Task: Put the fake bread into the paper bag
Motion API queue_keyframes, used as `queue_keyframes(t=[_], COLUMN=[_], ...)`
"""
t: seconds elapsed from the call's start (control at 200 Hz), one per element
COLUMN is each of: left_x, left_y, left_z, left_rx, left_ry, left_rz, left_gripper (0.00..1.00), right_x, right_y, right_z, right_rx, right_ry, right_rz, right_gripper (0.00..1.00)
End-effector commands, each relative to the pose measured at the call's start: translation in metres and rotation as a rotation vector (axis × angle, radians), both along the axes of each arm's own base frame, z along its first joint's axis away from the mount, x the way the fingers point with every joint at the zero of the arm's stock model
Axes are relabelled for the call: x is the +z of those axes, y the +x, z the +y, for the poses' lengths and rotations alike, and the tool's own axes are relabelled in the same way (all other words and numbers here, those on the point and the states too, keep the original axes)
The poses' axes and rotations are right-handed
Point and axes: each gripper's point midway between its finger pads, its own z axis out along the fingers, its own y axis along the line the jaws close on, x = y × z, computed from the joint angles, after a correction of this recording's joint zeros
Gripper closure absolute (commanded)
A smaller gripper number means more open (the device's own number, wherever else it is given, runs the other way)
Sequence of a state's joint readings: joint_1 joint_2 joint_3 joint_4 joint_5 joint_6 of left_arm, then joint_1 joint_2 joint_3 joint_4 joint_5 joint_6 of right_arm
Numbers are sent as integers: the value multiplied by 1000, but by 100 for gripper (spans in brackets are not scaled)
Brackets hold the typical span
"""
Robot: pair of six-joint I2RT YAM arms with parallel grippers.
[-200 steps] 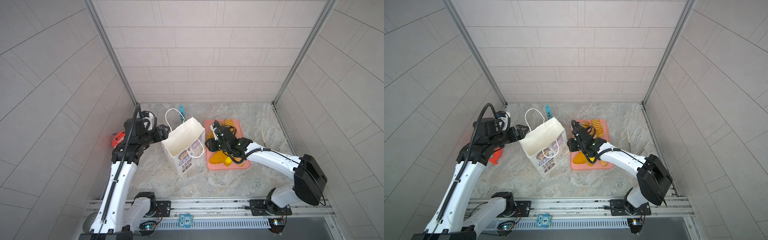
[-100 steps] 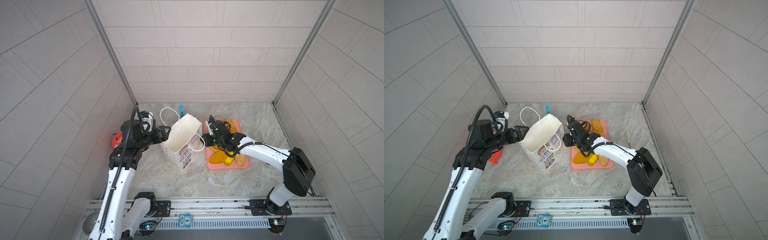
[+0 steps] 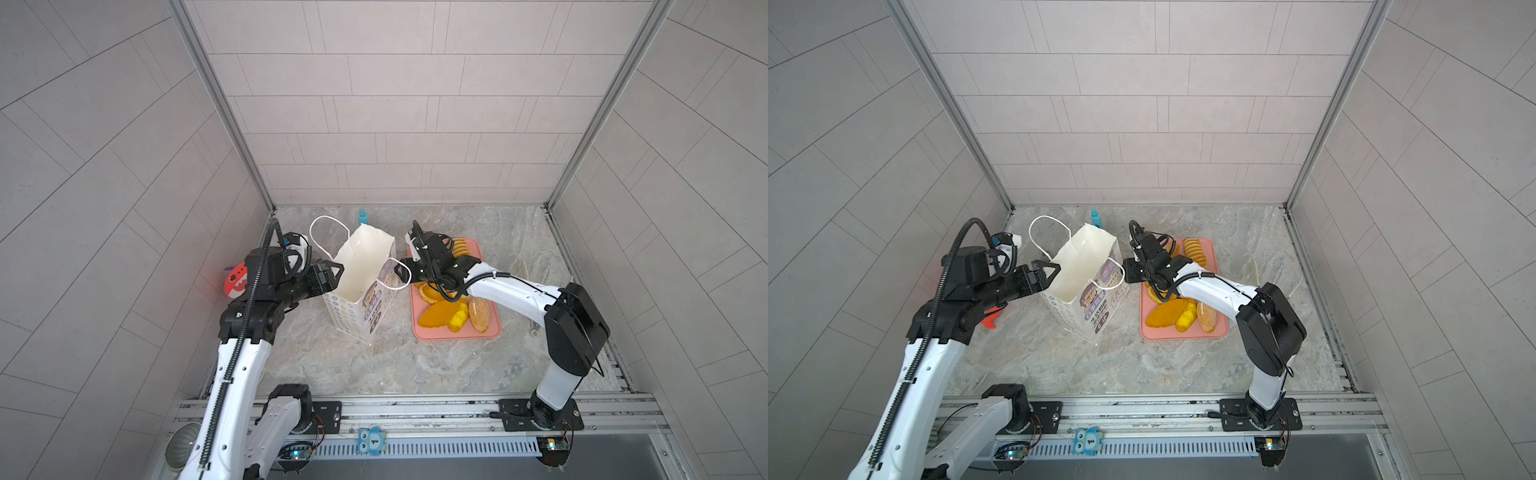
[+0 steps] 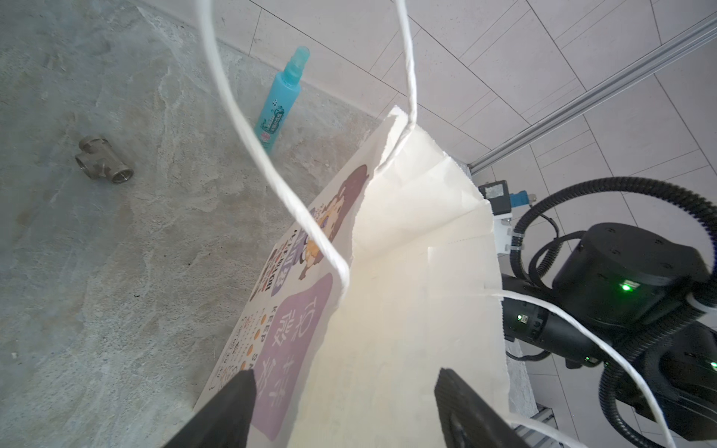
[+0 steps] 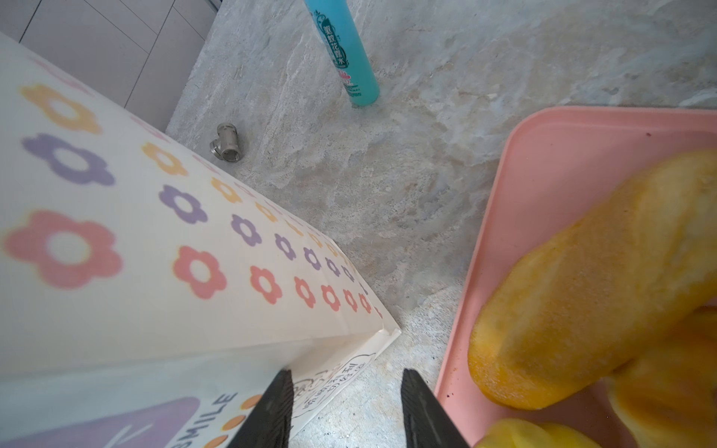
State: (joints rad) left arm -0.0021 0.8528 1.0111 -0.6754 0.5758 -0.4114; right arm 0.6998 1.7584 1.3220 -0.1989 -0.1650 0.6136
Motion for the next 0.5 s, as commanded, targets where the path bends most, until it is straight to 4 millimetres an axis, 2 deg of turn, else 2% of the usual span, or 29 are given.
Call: queue_keyframes(t=[0.0,0.23,0.495], left_x=[3,0,-1], left_y=[-11,-20,-26], left_z=[-6,-12,-19], left_rx=[-21,-34,-56], left_ry=[-42,-90,-156], left_rz=[22,51,66], left_gripper=[20,21,21], right_x=[4,7,8], right_y=[7,15,21], right_z=[5,10,4], right_rx=[6,8,0], right_ry=[8,2,-15], right_rz=[-1,-10,-17], right_gripper=[53,51,48])
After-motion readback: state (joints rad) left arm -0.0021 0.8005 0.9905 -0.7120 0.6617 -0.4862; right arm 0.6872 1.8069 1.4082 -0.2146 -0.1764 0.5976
